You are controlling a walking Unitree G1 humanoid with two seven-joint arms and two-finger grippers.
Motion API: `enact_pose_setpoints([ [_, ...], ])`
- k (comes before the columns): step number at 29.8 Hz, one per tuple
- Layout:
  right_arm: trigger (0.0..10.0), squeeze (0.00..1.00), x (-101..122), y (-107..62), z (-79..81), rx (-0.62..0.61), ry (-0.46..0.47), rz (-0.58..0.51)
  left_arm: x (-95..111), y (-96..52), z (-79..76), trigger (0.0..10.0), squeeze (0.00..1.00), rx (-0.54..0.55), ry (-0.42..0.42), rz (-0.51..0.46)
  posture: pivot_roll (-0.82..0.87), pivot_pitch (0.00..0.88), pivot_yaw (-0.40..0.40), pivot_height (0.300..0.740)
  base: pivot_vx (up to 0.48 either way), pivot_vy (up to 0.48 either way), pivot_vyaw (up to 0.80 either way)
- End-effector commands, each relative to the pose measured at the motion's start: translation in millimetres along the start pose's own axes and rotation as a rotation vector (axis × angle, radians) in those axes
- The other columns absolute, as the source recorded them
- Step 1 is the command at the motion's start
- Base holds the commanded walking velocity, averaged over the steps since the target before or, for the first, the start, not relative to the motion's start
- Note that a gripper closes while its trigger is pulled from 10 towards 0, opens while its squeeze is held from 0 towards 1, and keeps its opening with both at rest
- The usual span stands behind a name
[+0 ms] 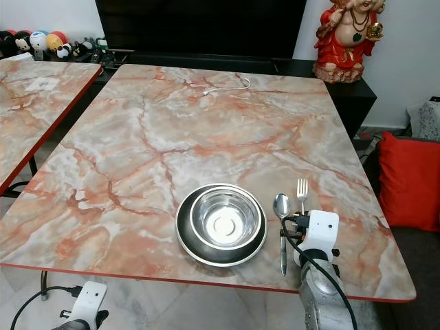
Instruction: Setting the table
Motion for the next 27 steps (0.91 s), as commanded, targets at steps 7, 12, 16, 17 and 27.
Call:
enact_pose_setpoints([
  [7, 10.0, 0.00, -2, -3.1, -2.9, -0.026, -0.009, 0.003, -2, -0.3, -1.5, 10.0, 0.00, -0.003, 0.001, 0.008, 0.12, 0.044, -0.049, 0.740, 0.000, 0.000, 0.00],
  [12, 10.0, 0.00, -6, -2.6, -2.8, -0.024, -0.011, 0.019, -2, -0.3, -1.2, 10.0, 0.00, 0.000, 0.000, 0.007, 0.12, 0.045, -0.050, 0.740, 0.000, 0.000, 0.00],
  [16, 10.0, 0.00, -11, -3.5, -2.4, -0.023, -0.011, 0.036, -2, -0.3, -0.9, 10.0, 0.00, 0.000, 0.000, 0.008, 0.12, 0.045, -0.049, 0.740, 0.000, 0.000, 0.00],
  [17, 10.0, 0.00, -12, -4.0, -2.2, -0.022, -0.010, 0.042, -2, -0.4, -0.8, 10.0, 0.00, 0.000, 0.000, 0.008, 0.12, 0.045, -0.049, 0.740, 0.000, 0.000, 0.00],
  [27, 10.0, 0.00, -19, -5.8, -3.4, -0.033, -0.003, 0.073, -3, -0.5, -0.7, 10.0, 0.00, 0.001, 0.000, 0.008, 0.12, 0.046, -0.049, 0.740, 0.000, 0.000, 0.00],
])
Point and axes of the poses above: a point about 5 cm out from each wrist's last joint towards the gripper, its own y axis pointing out of the wrist towards the gripper, its own x axis along the axis of the wrist's last joint, z = x × y, the point moved 1 cm from there along y, pointing out of the wrist towards the gripper, and after that the axes turned 13 degrees about y, right-handed, at the moved point
